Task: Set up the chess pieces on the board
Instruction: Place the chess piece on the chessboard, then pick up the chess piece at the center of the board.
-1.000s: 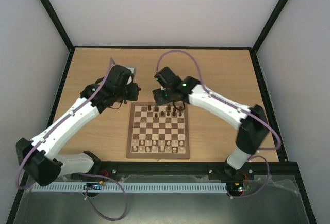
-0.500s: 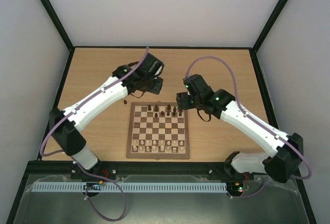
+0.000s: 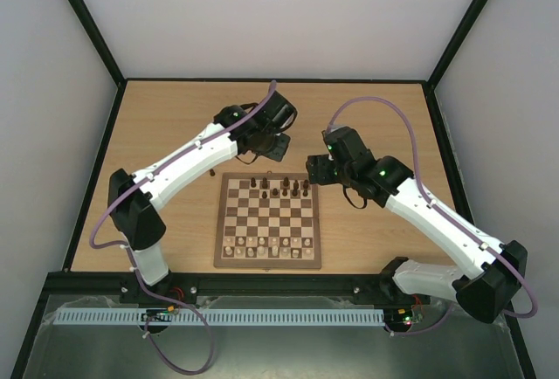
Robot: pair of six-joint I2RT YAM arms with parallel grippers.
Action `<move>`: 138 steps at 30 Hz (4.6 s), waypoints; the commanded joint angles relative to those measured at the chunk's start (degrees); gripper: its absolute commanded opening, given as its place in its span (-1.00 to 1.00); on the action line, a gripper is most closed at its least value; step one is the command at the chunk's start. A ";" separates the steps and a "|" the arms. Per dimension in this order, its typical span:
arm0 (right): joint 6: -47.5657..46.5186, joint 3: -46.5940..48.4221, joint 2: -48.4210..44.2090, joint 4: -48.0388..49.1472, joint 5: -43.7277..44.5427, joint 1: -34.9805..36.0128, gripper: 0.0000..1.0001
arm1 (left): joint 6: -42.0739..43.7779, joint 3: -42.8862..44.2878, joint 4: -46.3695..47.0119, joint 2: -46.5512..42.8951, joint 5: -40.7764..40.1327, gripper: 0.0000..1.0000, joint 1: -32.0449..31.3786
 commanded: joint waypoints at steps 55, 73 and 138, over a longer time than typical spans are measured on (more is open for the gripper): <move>0.31 -2.65 -0.93 -1.00 -0.97 -0.21 0.70 | -0.85 -13.04 5.89 7.64 1.79 -0.78 -1.82; 0.19 -2.89 -0.76 -0.79 -1.76 -0.21 0.69 | -1.13 -13.69 5.51 6.85 2.67 -0.75 -2.66; -1.19 15.96 45.99 0.87 -5.30 -21.72 -0.40 | -7.76 -33.07 20.29 -27.62 4.09 0.99 9.35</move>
